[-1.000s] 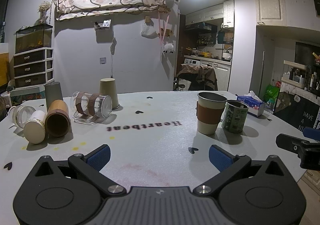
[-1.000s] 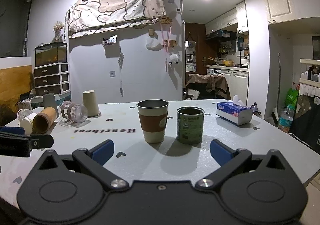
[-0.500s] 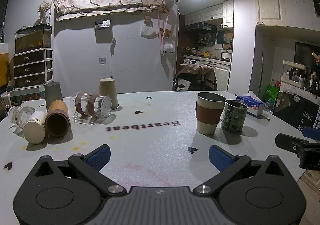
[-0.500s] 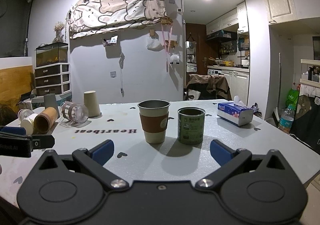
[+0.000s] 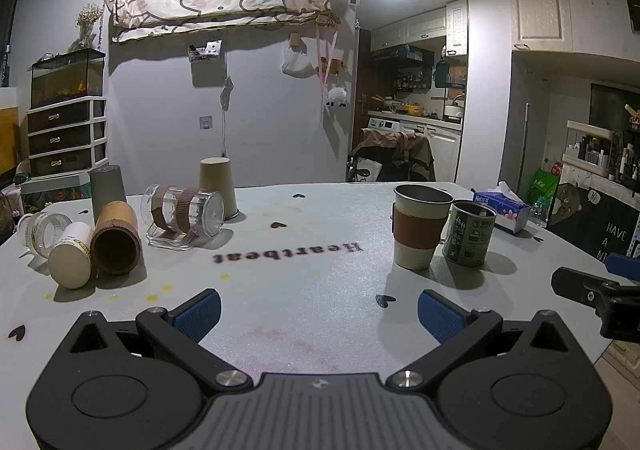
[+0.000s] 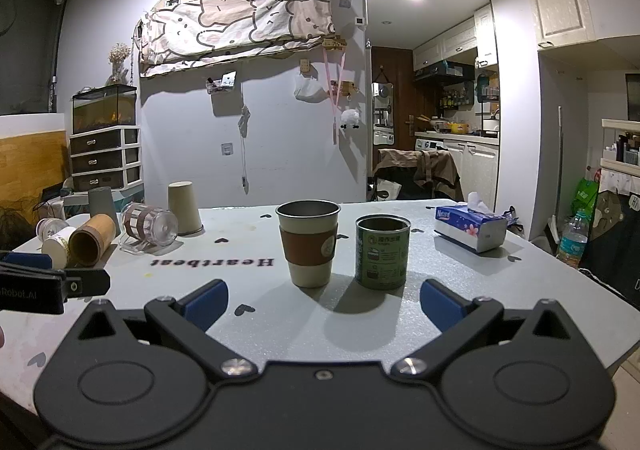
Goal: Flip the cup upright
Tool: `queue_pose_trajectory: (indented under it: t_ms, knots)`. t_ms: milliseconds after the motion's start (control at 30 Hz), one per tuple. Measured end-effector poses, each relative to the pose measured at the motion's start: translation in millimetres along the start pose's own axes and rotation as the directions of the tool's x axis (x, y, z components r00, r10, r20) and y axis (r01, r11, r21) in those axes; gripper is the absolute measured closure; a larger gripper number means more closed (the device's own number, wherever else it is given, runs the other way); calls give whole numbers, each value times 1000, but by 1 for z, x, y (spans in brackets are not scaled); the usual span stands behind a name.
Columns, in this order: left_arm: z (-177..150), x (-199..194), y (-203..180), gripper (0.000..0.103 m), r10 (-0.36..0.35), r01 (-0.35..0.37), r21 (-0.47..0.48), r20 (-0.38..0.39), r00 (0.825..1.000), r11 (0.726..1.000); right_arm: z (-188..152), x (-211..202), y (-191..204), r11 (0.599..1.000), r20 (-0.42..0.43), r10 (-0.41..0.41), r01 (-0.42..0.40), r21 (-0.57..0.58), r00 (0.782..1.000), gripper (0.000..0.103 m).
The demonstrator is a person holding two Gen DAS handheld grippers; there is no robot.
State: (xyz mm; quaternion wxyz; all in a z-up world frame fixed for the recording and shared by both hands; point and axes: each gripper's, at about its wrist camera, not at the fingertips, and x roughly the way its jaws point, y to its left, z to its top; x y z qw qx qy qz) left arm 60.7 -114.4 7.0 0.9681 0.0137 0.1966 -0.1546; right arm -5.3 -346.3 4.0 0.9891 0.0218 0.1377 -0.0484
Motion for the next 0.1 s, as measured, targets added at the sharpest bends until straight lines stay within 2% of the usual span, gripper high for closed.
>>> queue_pose_trajectory:
  t_ms: [100]
  knots:
    - [0, 0, 0, 0, 3, -3, -1, 0, 1000, 1000, 0, 0, 0, 1000, -1, -1, 1, 0, 1000, 0]
